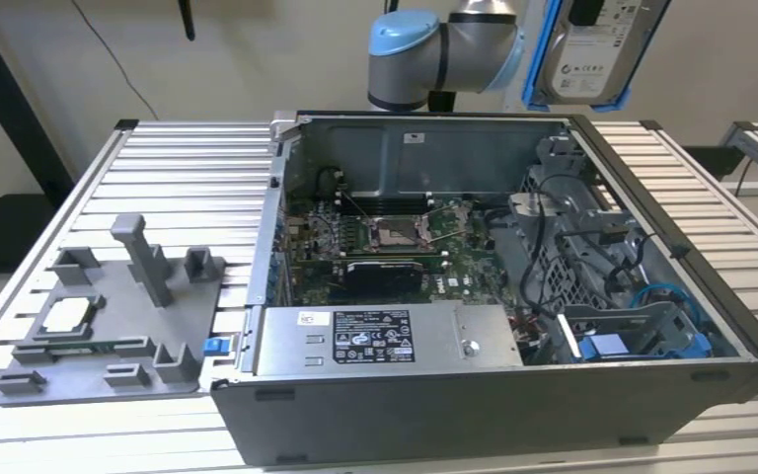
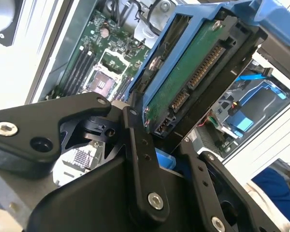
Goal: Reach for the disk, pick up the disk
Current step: 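Pick up the disk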
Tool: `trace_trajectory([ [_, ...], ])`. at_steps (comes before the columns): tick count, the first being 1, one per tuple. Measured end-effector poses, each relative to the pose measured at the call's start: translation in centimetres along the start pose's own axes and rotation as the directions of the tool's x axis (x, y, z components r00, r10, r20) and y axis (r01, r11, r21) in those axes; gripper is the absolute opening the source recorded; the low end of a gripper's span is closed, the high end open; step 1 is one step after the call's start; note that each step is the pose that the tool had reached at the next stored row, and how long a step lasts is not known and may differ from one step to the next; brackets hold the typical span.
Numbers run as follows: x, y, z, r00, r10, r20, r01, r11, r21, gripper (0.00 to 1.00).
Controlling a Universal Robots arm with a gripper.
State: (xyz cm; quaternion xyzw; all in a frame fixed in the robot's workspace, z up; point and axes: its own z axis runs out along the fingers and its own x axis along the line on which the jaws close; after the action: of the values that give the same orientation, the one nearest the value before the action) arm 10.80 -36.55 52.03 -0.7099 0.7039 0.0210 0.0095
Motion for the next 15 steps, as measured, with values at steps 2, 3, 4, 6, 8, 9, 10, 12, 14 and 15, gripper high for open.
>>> trace_trajectory([
  [2, 0.00, 0.00, 0.00, 1.0000, 0.000, 0.0000, 0.000, 1.0000, 0.0000, 0.00],
  [3, 0.00, 0.00, 0.00, 1.0000, 0.000, 0.0000, 0.000, 1.0000, 0.0000, 0.00],
  [4, 0.01, 0.00, 0.00, 1.0000, 0.000, 0.0000, 0.000, 1.0000, 0.0000, 0.00],
  [6, 0.05, 0.00, 0.00, 1.0000, 0.000, 0.0000, 0.000, 1.0000, 0.0000, 0.00],
  [8, 0.21, 0.01, -0.01, 1.0000, 0.000, -0.0001, 0.000, 1.0000, -0.0001, 0.00],
  [9, 0.33, 0.01, -0.02, 1.0000, 0.000, 0.0000, 0.000, 1.0000, 0.0000, 0.00],
  [10, 0.46, 0.01, -0.02, 1.0000, 0.000, -0.0001, 0.000, 1.0000, 0.0000, 0.00],
  [12, 0.78, 0.01, -0.03, 1.0000, 0.000, 0.0000, 0.000, 1.0000, 0.0000, 0.00],
  [14, 1.16, 0.01, -0.04, 1.0000, 0.000, 0.0000, 0.000, 1.0000, 0.0000, 0.00],
  [15, 1.36, 0.02, -0.05, 1.0000, 0.000, 0.0000, 0.000, 1.0000, 0.0000, 0.00],
])
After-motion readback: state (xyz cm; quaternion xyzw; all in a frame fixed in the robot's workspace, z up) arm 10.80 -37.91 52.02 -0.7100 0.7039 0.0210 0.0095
